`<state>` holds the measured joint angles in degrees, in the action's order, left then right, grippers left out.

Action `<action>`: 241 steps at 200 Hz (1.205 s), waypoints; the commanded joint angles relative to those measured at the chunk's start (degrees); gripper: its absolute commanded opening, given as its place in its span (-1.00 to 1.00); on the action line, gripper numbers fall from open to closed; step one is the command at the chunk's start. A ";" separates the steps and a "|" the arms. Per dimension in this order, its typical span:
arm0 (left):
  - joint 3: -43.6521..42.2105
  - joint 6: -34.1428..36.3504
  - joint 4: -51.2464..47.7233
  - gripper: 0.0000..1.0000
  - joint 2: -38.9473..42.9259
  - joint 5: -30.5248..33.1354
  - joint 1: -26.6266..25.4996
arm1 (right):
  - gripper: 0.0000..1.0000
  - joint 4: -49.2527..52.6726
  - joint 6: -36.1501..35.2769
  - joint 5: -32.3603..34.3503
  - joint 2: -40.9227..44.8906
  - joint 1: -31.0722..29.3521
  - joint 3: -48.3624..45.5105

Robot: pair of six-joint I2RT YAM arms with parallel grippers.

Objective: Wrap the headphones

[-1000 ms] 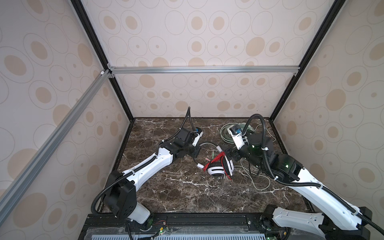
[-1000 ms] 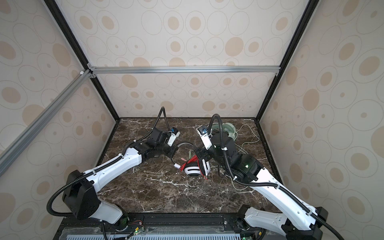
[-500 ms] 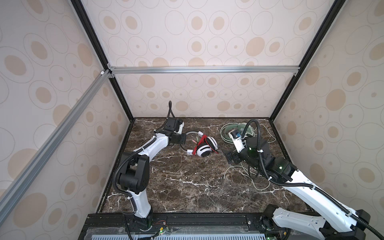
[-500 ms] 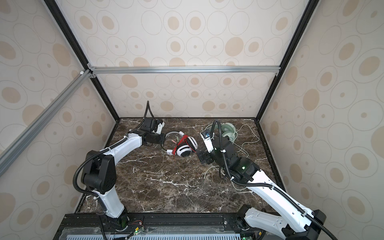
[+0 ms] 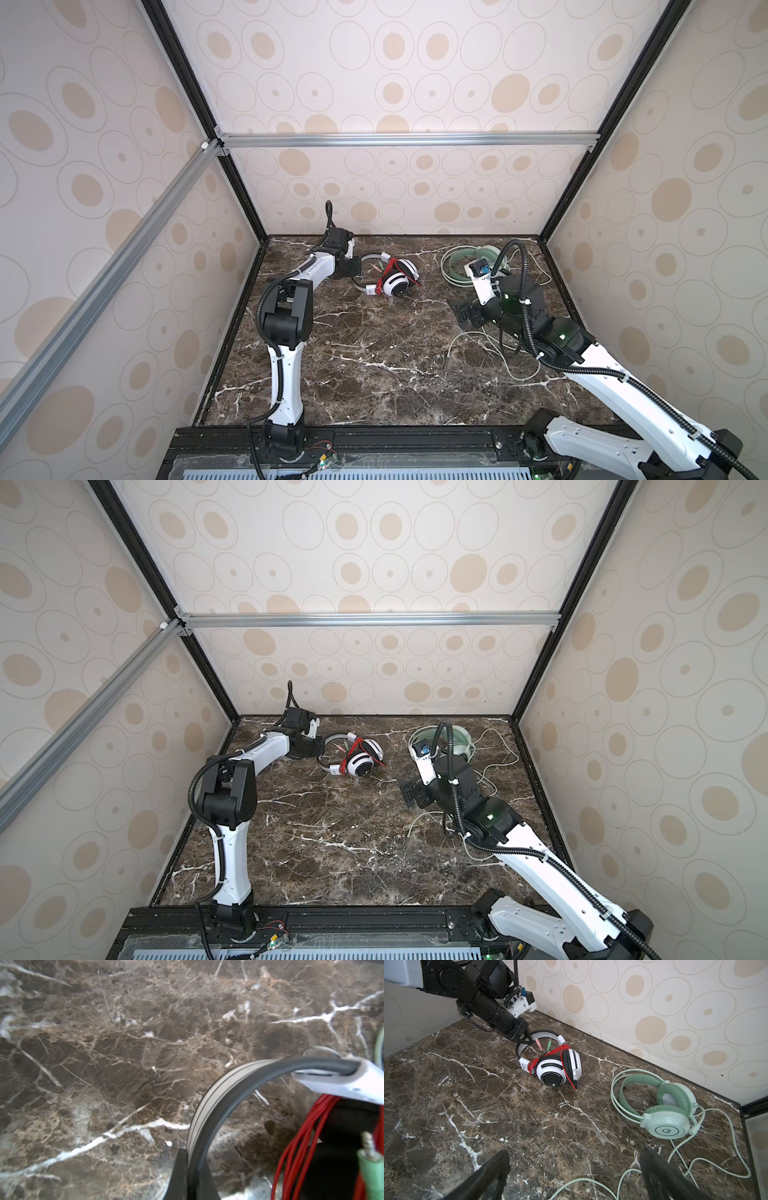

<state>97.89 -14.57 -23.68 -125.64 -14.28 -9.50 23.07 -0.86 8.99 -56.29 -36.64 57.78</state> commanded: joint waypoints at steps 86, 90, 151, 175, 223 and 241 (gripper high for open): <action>4.25 -1.54 1.27 -0.51 -2.68 -2.86 2.72 | 0.99 -1.78 1.18 -1.19 0.23 1.12 -0.48; 4.24 -1.60 1.23 -0.46 -2.68 -2.86 2.73 | 0.99 -1.72 1.05 -1.34 0.22 1.13 -0.48; 4.82 -1.57 -0.65 -0.03 2.19 1.91 2.95 | 0.99 -1.54 0.91 -1.70 0.22 1.58 -0.52; 3.81 -1.01 -2.56 0.12 6.45 6.47 3.04 | 0.99 -1.02 1.74 -1.20 -0.54 2.26 -0.35; -14.55 -2.64 -0.25 0.58 26.17 10.20 1.27 | 1.00 1.93 4.71 -0.10 -1.80 5.89 0.01; -22.63 -5.54 2.21 0.63 34.49 8.76 -3.67 | 0.99 3.13 6.10 -1.01 -2.51 8.25 0.12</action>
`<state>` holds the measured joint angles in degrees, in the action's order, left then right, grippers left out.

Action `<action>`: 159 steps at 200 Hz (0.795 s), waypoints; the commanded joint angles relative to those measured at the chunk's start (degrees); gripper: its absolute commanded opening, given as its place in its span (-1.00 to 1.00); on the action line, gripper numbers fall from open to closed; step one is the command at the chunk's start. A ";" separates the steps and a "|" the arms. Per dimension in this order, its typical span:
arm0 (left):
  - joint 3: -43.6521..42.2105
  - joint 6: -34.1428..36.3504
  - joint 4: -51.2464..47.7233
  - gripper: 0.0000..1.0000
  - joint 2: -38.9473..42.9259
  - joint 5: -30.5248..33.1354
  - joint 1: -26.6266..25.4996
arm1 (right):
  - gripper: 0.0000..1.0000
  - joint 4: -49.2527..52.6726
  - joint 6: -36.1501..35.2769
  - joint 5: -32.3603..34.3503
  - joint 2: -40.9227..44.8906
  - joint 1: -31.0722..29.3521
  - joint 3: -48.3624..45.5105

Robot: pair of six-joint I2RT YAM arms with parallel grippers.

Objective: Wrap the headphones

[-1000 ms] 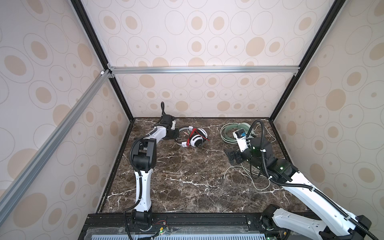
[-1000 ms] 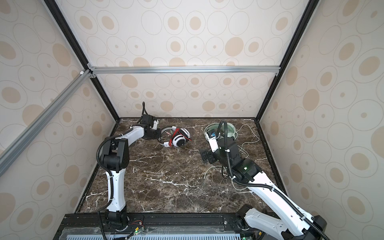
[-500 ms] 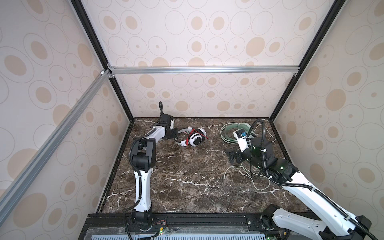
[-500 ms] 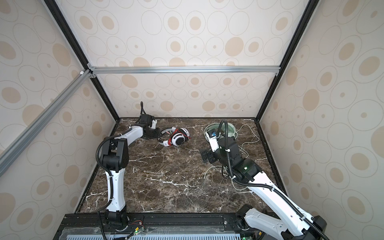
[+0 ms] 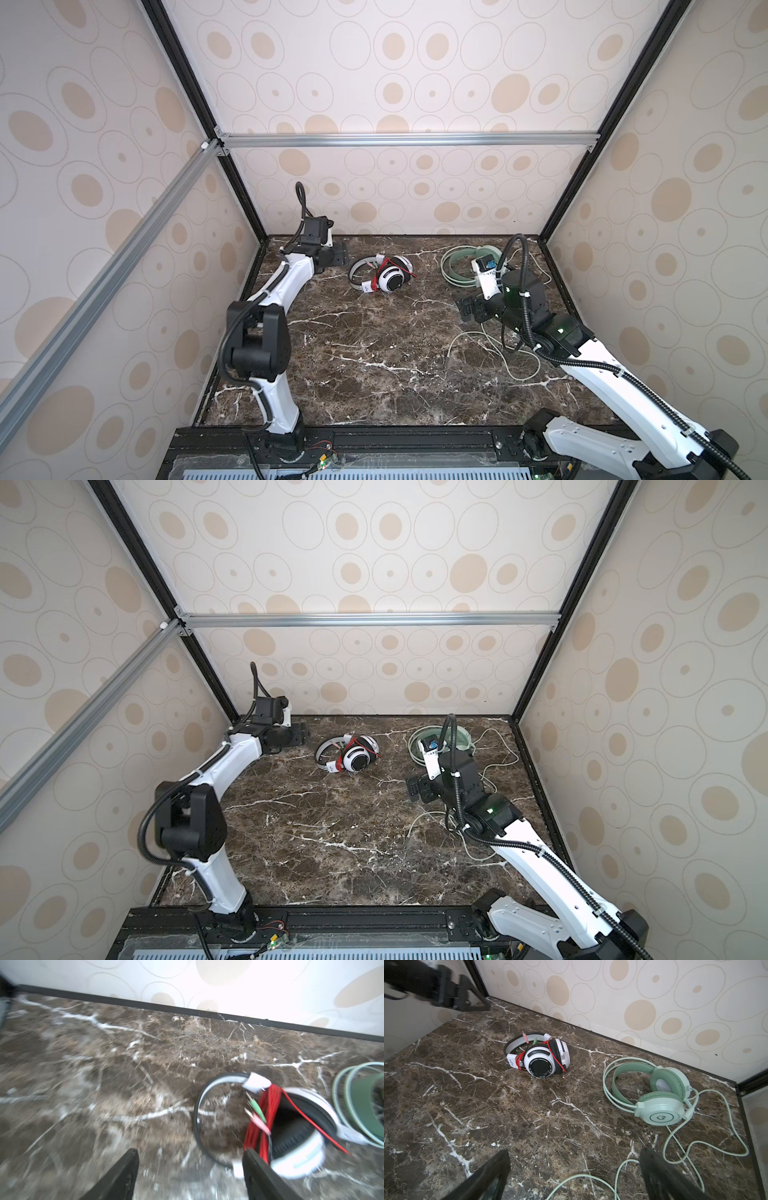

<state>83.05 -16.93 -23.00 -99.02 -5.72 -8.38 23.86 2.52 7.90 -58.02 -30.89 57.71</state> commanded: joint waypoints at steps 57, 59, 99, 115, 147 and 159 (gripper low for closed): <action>-8.55 -14.22 6.50 0.73 10.12 2.46 -27.89 | 0.99 3.53 3.22 -0.54 -0.96 7.74 -0.90; -8.11 -14.50 6.62 0.73 9.56 2.40 -28.39 | 0.99 3.58 3.26 -0.57 -0.91 7.88 -0.86; 5.76 -16.18 8.95 0.75 -5.95 4.50 -32.91 | 0.99 4.01 3.80 0.04 0.95 9.56 -2.84; 12.55 -17.21 9.00 0.78 -12.87 3.85 -33.30 | 0.99 4.10 4.01 -0.01 1.92 9.92 -3.88; 30.24 -18.60 3.17 0.83 -28.14 4.60 -33.87 | 0.99 3.05 3.84 0.00 3.42 11.10 -5.63; 37.60 -18.79 0.29 0.83 -33.38 4.98 -34.15 | 0.99 1.96 3.65 -0.13 3.77 11.59 -6.14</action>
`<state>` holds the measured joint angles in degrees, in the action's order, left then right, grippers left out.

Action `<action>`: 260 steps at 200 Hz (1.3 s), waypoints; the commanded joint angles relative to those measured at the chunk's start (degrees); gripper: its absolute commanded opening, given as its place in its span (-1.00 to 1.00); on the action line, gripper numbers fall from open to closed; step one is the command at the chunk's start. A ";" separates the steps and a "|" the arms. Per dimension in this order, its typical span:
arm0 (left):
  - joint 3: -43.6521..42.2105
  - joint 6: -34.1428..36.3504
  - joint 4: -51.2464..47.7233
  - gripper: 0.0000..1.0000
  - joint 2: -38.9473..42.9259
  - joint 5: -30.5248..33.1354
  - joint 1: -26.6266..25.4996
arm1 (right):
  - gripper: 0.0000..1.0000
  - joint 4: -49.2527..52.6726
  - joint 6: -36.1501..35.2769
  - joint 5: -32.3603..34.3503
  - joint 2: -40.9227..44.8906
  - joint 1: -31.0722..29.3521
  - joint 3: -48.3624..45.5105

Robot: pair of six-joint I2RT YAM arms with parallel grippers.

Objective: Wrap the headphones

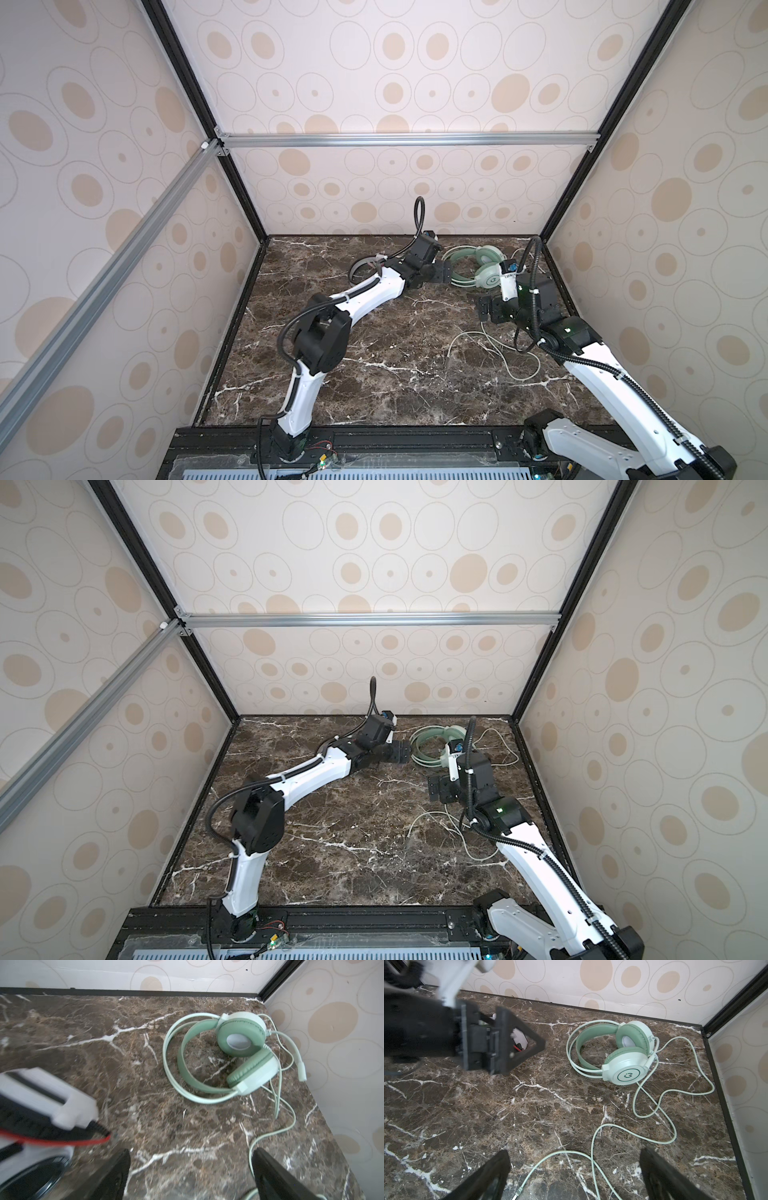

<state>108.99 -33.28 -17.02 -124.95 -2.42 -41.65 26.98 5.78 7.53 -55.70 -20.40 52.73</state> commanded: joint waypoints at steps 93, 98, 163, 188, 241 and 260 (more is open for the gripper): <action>32.21 -10.67 -5.73 0.81 -28.69 2.73 -0.97 | 0.99 -7.64 2.47 -6.80 1.66 7.19 -4.86; 32.12 -10.90 -5.48 0.81 -29.12 2.61 -0.98 | 0.99 -7.73 2.52 -6.94 1.83 7.37 -4.91; 28.74 -11.54 -2.33 0.47 -30.11 1.87 -1.23 | 0.99 -7.99 2.65 -7.70 2.18 8.71 -5.24; 28.42 -11.18 -1.54 0.26 -29.79 2.43 -1.18 | 0.99 -8.48 2.75 -8.14 1.91 8.96 -5.38; 26.40 -10.19 -1.77 -0.19 -28.67 1.36 -1.09 | 0.99 -8.77 2.83 -8.32 2.26 9.68 -5.80; 25.89 -10.22 -1.81 -0.21 -28.52 1.36 -0.83 | 0.99 -8.96 3.00 -8.64 2.19 9.77 -5.84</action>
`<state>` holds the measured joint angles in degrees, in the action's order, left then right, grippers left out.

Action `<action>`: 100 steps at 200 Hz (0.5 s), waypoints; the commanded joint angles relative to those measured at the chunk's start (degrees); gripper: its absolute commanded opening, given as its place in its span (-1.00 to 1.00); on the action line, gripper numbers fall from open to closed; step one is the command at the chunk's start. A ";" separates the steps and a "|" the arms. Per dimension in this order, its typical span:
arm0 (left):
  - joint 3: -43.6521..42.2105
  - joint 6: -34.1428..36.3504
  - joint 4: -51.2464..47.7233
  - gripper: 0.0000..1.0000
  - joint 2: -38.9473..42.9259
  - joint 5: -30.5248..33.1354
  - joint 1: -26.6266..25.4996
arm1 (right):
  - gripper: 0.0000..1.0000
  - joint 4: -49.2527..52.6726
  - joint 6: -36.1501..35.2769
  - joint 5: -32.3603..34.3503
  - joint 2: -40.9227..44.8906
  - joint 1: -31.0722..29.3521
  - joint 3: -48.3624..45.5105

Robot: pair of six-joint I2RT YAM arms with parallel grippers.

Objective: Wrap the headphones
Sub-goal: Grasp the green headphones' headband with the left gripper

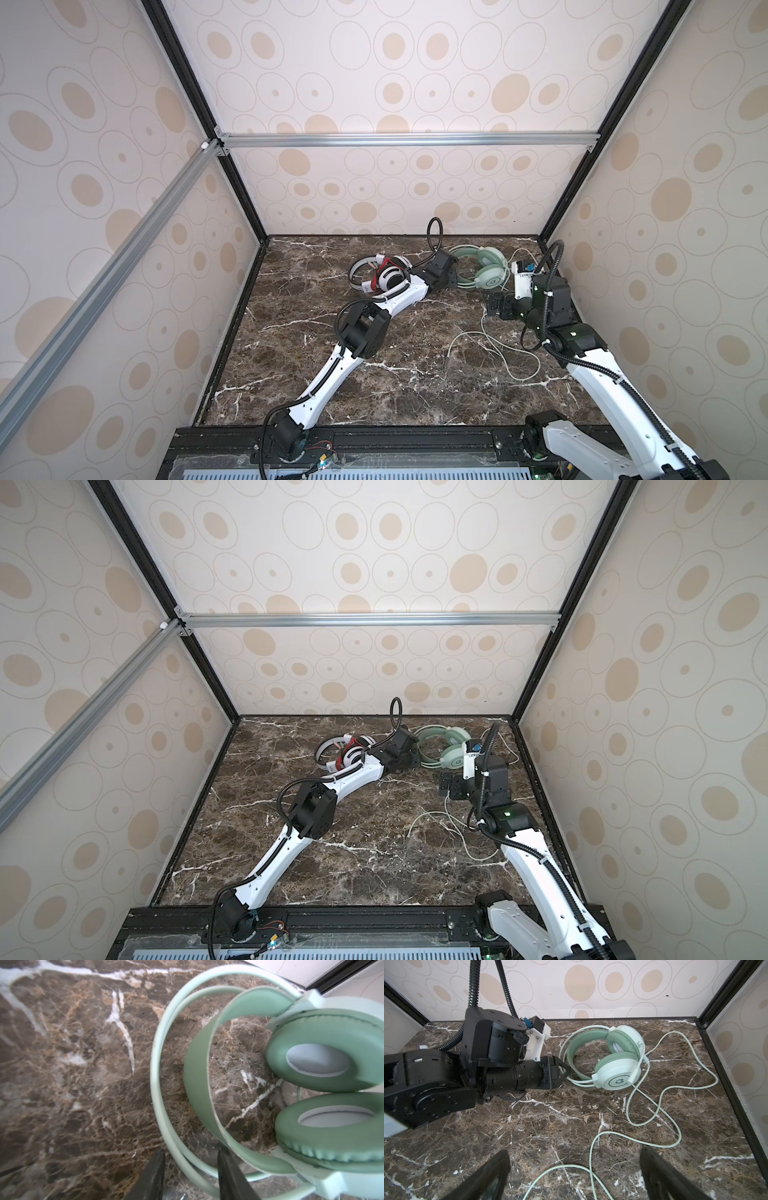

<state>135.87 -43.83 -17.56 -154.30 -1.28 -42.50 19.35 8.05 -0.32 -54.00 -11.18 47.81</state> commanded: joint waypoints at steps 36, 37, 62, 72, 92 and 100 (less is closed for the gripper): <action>-2.18 0.51 0.99 -0.28 1.07 0.44 0.16 | 0.99 -2.02 1.26 -1.53 0.06 0.72 -0.71; -2.19 0.50 1.06 -0.28 1.09 0.47 0.15 | 0.99 -2.03 1.31 -1.53 0.09 0.72 -0.70; -3.71 0.98 2.69 -0.48 2.71 0.14 0.15 | 0.99 -1.87 1.27 -1.65 0.29 0.72 -0.96; -4.40 1.44 2.94 -0.51 3.71 0.26 0.14 | 0.99 -1.86 1.36 -1.86 0.33 0.72 -1.05; -6.28 2.47 3.53 -0.67 5.94 0.18 0.38 | 0.99 -1.69 1.48 -1.88 0.61 0.72 -1.05; -6.99 3.01 3.91 -0.68 6.78 0.14 0.42 | 0.99 -1.60 1.60 -1.80 0.85 0.72 -1.12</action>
<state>130.72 -43.48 -13.13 -151.74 -1.37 -42.19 18.17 8.78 -1.74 -54.00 -10.92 47.42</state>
